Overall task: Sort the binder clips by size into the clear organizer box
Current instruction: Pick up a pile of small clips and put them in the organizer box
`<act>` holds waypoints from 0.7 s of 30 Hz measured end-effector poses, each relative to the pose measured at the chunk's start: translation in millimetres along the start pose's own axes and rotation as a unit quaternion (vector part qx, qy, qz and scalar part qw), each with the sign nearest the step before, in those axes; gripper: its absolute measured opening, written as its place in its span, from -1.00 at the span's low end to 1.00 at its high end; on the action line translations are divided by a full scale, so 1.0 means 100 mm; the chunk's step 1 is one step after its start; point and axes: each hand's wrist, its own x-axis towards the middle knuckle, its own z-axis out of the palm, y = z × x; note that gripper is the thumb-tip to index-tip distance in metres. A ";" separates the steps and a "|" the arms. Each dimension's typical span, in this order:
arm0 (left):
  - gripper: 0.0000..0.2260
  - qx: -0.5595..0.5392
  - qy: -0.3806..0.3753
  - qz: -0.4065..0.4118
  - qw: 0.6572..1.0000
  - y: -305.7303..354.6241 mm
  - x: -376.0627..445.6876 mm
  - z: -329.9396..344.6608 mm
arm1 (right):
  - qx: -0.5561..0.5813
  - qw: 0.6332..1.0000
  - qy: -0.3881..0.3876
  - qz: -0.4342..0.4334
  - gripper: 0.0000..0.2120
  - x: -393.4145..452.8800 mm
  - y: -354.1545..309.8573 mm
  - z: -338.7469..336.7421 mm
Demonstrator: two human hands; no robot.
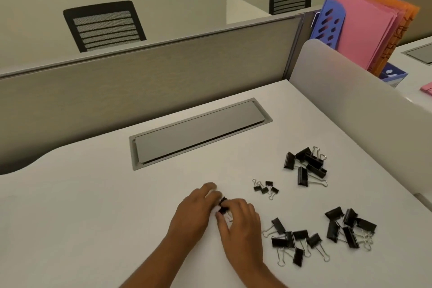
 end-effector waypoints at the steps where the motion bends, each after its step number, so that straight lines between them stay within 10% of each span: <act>1: -0.79 -0.005 0.014 -0.007 1.000 0.00 -0.03 0.03 | 0.023 1.000 0.008 0.012 -0.81 0.00 -0.01 -0.03; 5: -0.93 0.009 0.064 -0.016 0.998 -0.03 -0.16 0.11 | 0.200 0.968 0.030 0.151 -0.84 0.03 -0.09 -0.22; 11: -0.92 -0.126 0.065 -0.125 0.982 0.11 -0.42 -0.04 | 0.451 0.808 0.012 0.378 -0.78 0.06 -0.23 -0.45; 15: -0.84 -0.344 0.128 -0.221 0.904 0.32 -0.81 -0.20 | 0.541 0.727 -0.062 0.419 -0.78 -0.26 -0.46 -0.57; 21: -0.64 -0.586 0.076 -0.290 0.753 0.55 -1.71 -0.50 | 0.567 0.704 -0.186 0.386 -0.80 -0.78 -0.80 -0.70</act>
